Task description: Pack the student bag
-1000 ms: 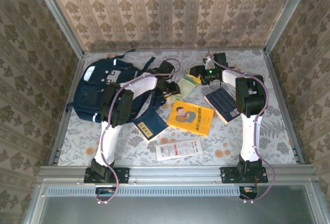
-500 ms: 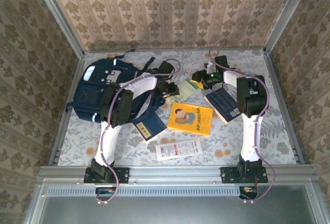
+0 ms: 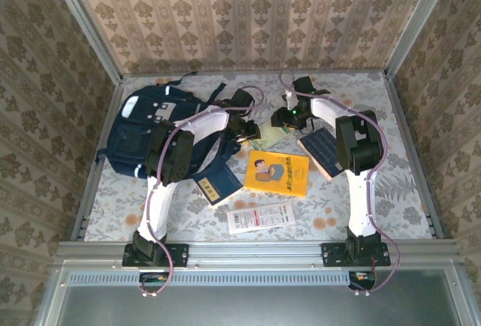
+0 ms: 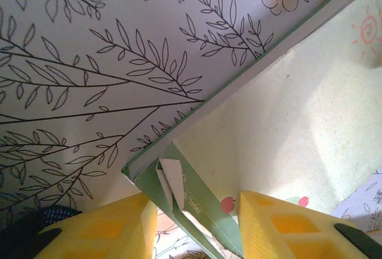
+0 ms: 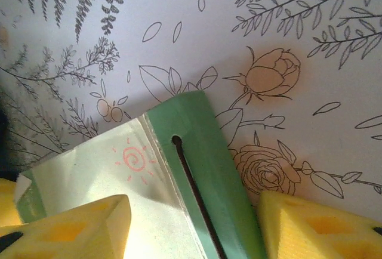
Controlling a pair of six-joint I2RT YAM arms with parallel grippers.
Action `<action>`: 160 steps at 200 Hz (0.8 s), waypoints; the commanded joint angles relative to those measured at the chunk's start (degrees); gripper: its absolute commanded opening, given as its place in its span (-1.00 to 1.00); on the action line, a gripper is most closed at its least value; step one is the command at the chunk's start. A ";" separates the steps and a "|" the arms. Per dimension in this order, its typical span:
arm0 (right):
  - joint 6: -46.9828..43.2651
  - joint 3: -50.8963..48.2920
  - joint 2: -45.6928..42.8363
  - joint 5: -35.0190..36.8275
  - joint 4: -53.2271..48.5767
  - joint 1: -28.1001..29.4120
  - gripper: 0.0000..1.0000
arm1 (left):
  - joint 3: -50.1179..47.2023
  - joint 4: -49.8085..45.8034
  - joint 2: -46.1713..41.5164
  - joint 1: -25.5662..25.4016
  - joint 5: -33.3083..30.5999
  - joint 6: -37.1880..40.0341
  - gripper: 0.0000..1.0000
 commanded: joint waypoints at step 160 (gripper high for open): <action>22.82 -22.40 -12.97 -32.16 19.97 -4.29 0.07 | 1.44 -1.57 -1.28 0.88 -0.38 3.57 -0.27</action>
